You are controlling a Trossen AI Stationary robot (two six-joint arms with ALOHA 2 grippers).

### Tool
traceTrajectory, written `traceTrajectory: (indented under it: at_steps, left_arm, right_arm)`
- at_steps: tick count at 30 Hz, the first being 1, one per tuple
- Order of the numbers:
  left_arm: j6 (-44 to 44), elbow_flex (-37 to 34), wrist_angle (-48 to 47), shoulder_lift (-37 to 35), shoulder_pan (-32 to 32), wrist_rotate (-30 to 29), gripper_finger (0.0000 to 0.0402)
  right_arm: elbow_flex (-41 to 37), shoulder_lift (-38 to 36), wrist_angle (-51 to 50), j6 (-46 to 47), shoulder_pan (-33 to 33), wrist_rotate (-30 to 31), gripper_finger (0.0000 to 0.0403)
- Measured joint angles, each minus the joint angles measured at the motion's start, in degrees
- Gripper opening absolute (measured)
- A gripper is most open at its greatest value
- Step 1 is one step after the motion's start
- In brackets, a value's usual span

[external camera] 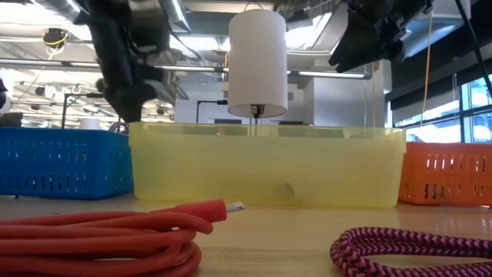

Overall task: Pick & Place USB Port
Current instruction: Put the top left white charger cable into the yellow bin

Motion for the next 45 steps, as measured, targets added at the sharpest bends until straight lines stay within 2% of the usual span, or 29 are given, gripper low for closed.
traceTrajectory:
  at_steps: [6, 11, 16, 23, 27, 32, 38, 45]
  left_arm:
    - [8.78, 0.0, 1.23, 7.56, 7.84, 6.31, 0.0179]
    - [14.28, -0.02, 1.86, 12.31, 12.98, 12.58, 0.0179]
    - [17.18, -0.02, 3.58, 15.89, 16.38, 13.69, 0.0179]
    - [20.02, -1.24, 8.67, 19.71, 19.99, 19.5, 0.0179]
    - [22.18, -1.55, 9.06, 20.87, 20.63, 20.74, 0.0153]
    - [21.84, -1.66, 9.19, 19.93, 20.53, 21.26, 0.0044]
    - [18.0, -2.02, 7.77, 14.91, 20.45, 17.65, 0.0038]
    - [13.66, -1.97, 2.54, 2.37, 16.41, 20.49, 0.0038]
  right_arm:
    - [0.0, 0.0, 0.1, -0.02, 0.87, -3.52, 0.0153]
    - [0.0, 0.0, 0.09, -0.11, 2.27, -3.82, 0.0153]
    - [0.0, 0.0, 0.05, 0.5, 2.95, -3.82, 0.0153]
    - [0.0, 0.0, -0.04, 0.7, 3.23, -3.82, 0.0153]
    - [0.0, 0.0, -0.28, 0.7, 3.23, -3.82, 0.0153]
    - [0.01, 0.0, -0.37, 0.72, 3.24, -3.82, 0.0153]
    - [0.01, 0.0, -0.45, 0.76, 3.23, -3.82, 0.0153]
    - [0.02, 0.0, -0.45, 0.76, 3.26, -3.42, 0.0153]
